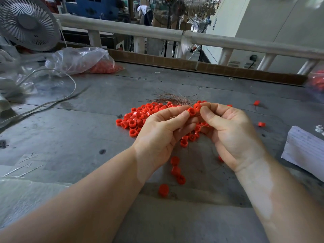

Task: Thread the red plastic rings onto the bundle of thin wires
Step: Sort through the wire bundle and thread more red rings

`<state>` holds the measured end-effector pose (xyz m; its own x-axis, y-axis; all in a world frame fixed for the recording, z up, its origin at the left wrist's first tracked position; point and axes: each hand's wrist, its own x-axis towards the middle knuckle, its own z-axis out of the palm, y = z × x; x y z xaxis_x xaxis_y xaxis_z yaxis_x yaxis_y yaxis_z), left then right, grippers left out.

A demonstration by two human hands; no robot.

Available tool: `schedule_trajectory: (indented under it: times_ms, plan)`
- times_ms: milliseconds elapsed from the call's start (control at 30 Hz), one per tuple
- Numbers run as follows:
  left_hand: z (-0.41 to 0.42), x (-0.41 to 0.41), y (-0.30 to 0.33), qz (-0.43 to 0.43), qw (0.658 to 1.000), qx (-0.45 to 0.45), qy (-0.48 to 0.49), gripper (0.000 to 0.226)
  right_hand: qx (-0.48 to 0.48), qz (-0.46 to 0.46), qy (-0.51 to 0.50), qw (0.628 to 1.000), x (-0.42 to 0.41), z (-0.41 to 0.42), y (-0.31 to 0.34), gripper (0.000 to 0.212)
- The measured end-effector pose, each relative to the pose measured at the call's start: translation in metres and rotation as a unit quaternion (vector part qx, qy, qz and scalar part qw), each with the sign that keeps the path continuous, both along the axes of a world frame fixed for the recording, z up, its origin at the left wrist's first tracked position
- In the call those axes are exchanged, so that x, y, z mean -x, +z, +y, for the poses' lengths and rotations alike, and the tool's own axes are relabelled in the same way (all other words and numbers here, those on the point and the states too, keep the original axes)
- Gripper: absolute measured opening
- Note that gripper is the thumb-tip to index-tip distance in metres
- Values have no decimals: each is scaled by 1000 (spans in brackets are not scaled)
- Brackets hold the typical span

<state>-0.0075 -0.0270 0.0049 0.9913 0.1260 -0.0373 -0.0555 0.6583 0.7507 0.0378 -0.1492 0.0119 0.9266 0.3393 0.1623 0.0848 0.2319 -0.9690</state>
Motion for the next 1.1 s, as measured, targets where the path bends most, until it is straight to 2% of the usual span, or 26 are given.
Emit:
schedule_trajectory:
  times_ms: [133, 200, 267, 367, 467, 633, 767, 833, 900, 1000, 1100]
  plan:
    - [0, 0, 1, 0, 1000, 0, 1, 13, -4, 8, 9, 1000, -1, -2, -1, 8]
    - [0, 0, 1, -2, 1000, 2, -2, 14, 13, -29, 10, 999, -1, -2, -1, 7]
    - [0, 1, 1, -3, 1000, 1, -7, 14, 35, -93, -4, 995, -1, -3, -1, 22]
    - [0, 1, 2, -2, 1000, -1, -14, 15, 109, -204, -47, 972, -2, -6, 1, 20]
    - [1, 2, 2, -4, 1000, -3, -14, 14, 174, -276, -75, 942, -2, -6, 3, 20]
    - [1, 2, 2, -6, 1000, -12, -4, 14, 250, -339, -102, 901, 4, -6, 6, 21]
    - [0, 2, 2, -13, 999, -38, 13, 14, 264, -361, -114, 887, 9, -4, 7, 13]
    - [0, 2, 2, -15, 999, -46, 14, 14, 264, -349, -122, 891, 9, -4, 7, 14]
    - [-1, 2, 2, -16, 999, -49, 12, 14, 234, -293, -115, 920, 7, -4, 7, 17]
    - [-1, 1, 1, -11, 999, -38, 20, 13, 87, -108, -66, 988, 3, -6, 8, 17]
    - [0, 0, 1, -8, 999, -31, 25, 12, -49, 51, -5, 997, -1, -7, 10, 1]
